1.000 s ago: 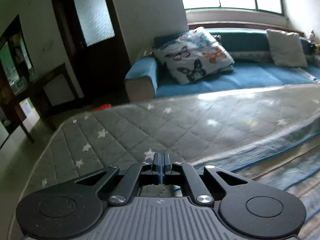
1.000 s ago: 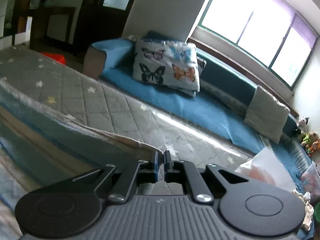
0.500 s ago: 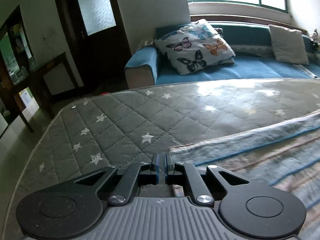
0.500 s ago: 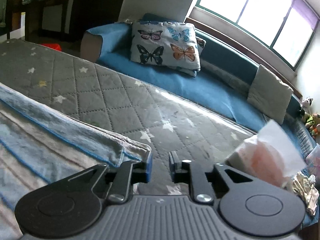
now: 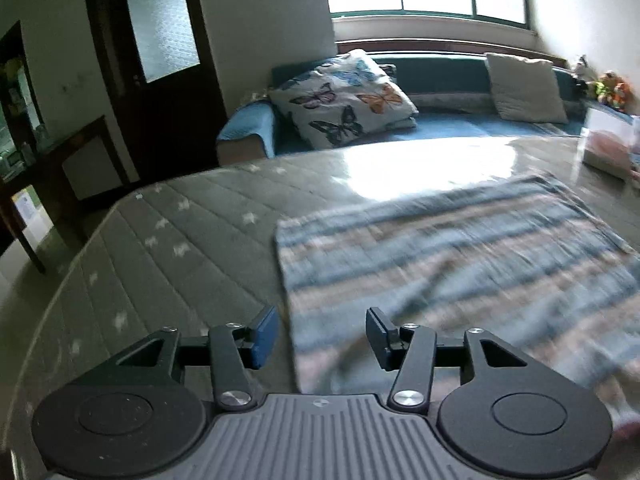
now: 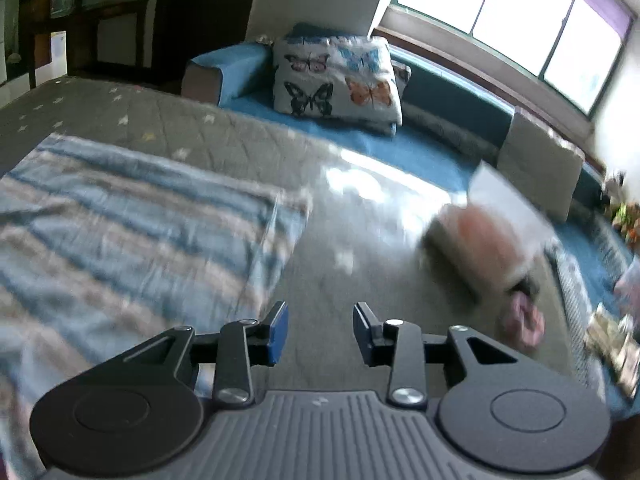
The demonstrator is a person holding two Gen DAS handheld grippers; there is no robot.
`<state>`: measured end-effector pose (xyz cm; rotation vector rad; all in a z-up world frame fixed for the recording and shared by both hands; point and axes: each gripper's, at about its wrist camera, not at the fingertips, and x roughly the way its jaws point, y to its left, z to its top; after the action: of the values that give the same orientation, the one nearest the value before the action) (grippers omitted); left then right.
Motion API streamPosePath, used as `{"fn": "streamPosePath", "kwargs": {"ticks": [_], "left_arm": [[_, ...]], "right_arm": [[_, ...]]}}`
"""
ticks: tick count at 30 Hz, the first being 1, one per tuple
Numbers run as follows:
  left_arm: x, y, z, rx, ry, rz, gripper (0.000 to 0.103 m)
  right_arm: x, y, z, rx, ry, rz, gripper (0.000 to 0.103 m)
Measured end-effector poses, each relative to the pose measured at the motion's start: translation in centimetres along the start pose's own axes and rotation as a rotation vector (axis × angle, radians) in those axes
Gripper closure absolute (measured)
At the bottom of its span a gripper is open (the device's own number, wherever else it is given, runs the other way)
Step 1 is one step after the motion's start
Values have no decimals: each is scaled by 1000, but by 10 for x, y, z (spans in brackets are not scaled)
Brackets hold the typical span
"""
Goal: Fold towel
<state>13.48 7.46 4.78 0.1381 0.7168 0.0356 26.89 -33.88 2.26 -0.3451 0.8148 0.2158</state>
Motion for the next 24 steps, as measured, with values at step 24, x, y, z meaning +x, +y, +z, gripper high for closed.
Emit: {"fn": "streamPosePath", "kwargs": {"ticks": [24], "left_arm": [[-74, -64, -90, 35, 1, -111, 46]], "right_arm": [[-44, -31, -133, 322, 21, 54, 87]]}}
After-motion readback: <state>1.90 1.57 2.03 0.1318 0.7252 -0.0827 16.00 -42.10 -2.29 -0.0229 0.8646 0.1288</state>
